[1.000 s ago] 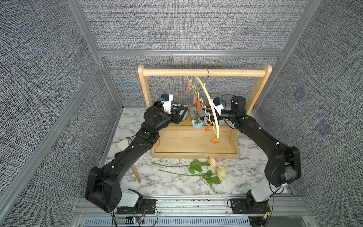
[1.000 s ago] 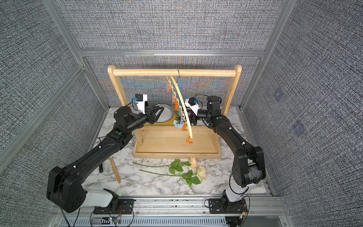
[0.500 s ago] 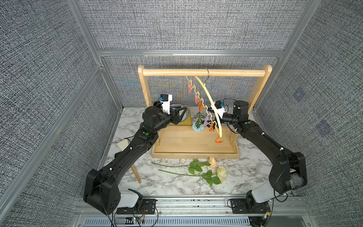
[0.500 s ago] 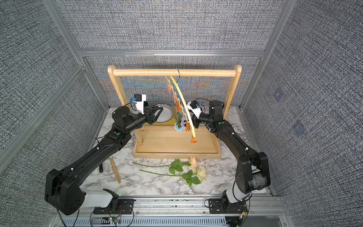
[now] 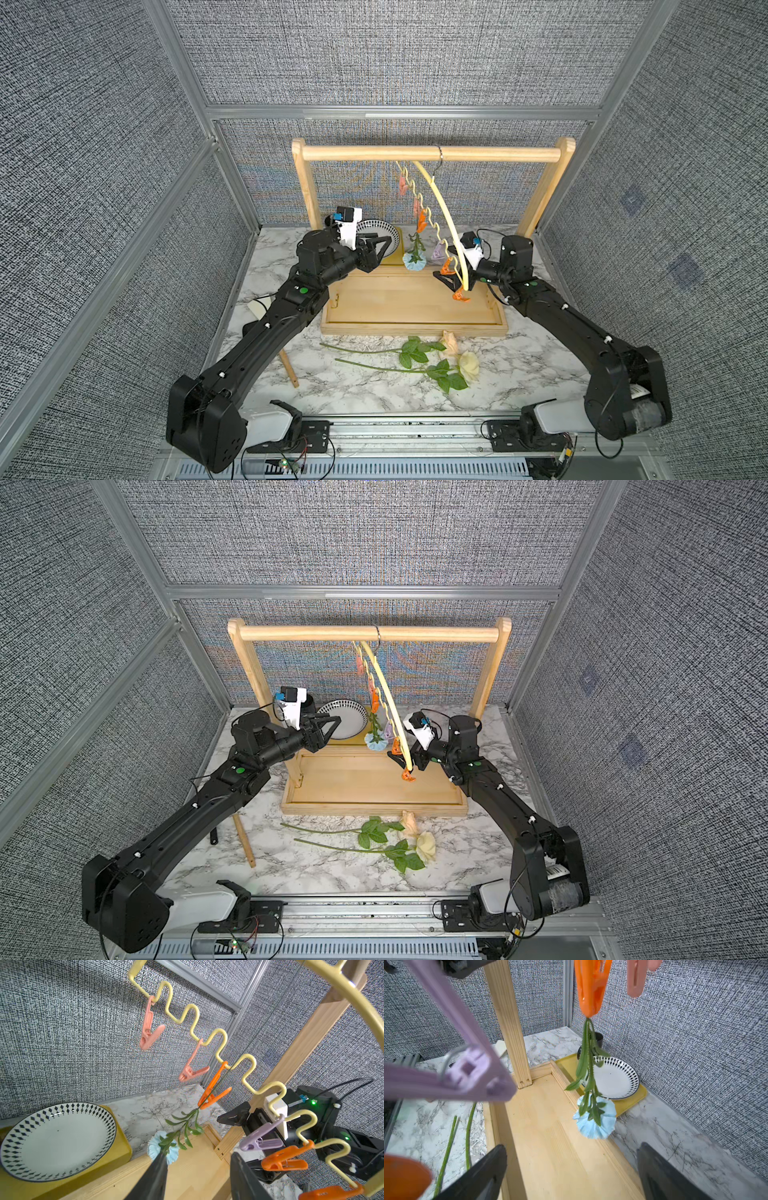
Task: Dry the flowers on a clothes hanger
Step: Pick up the flower at the center of the board.
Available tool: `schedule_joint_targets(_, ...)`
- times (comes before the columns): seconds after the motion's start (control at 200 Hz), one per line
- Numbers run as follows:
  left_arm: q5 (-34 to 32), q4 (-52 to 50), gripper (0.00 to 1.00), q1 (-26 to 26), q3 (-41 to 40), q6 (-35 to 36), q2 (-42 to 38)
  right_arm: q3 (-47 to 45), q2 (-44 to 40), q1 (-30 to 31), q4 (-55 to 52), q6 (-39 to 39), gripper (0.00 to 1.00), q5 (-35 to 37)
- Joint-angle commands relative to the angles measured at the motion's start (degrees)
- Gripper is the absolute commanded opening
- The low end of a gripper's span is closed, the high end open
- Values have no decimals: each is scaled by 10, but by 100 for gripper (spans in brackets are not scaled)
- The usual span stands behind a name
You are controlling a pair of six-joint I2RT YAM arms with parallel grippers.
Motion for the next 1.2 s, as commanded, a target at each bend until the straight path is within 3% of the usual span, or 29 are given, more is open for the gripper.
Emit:
schedule_joint_targets(0.0,-14,-34,54,0,-5,13,-15,-26,-24,0,19,7,99,29)
schedule_joint_targets(0.18,-94,-89,56,0,-42,-39,-49,-129,-101,0,82,60,99,124)
schedule_joint_targets(0.31,-143,-108,66,0,-93,-84,-82,-211,-180,2,120,115,99,214)
schedule_joint_targets(0.546,-211,-187,86,0,-140,-99,-149,-280,-318,0,66,217,99,361)
schedule_joint_targets(0.721,-325,-262,98,0,-151,-118,-168,-321,-422,-3,-8,310,99,482)
schedule_joint_targets(0.886,-474,-361,100,1,-138,-175,-159,-348,-470,-4,-39,207,99,324)
schedule_joint_targets(0.956,-521,-383,100,2,-136,-199,-154,-342,-472,-2,-79,101,99,260)
schedule_joint_targets(1.196,-585,-383,99,17,-148,-234,-152,-248,-410,17,-311,-249,98,269)
